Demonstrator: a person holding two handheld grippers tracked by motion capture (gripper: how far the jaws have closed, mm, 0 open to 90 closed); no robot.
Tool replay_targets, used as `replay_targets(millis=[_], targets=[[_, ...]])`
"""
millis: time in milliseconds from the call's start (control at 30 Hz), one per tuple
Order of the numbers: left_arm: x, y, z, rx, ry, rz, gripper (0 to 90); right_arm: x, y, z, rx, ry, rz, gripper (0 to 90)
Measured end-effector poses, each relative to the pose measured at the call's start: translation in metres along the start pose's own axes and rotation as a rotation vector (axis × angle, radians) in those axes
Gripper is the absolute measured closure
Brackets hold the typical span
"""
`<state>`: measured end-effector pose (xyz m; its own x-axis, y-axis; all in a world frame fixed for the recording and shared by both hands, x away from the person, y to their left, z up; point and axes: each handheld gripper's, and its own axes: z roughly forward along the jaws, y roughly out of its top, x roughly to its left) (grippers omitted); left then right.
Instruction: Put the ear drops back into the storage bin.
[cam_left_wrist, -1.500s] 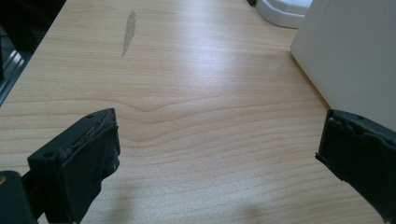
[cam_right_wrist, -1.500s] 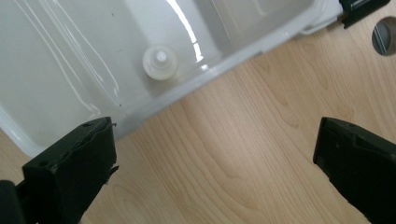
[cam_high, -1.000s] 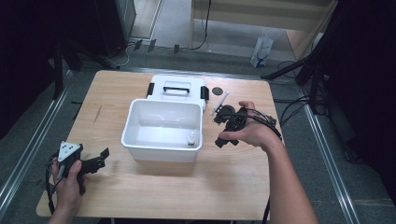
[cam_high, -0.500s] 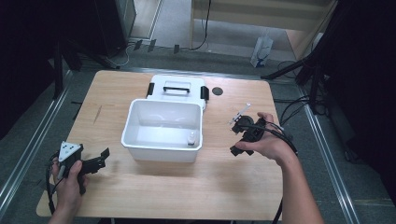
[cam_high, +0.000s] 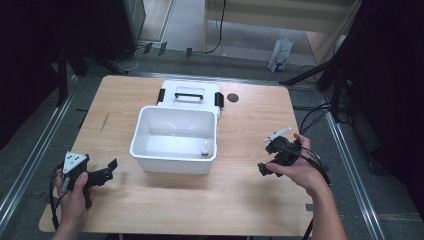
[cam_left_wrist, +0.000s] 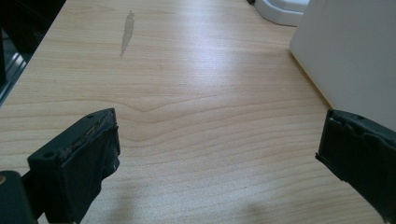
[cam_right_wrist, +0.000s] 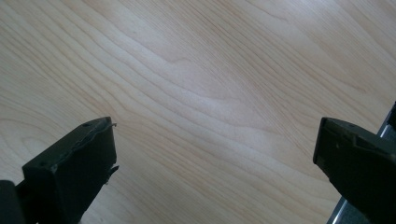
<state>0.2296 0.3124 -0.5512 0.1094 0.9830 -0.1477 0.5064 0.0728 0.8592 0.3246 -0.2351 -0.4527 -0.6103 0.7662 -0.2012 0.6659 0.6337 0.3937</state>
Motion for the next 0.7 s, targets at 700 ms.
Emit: replay_targets(millis=[700], targets=[[-0.002,0.0,0.0,0.0,0.005,0.008,0.0,0.001,-0.116,0.02,-0.382,-0.033,0.281,0.0]])
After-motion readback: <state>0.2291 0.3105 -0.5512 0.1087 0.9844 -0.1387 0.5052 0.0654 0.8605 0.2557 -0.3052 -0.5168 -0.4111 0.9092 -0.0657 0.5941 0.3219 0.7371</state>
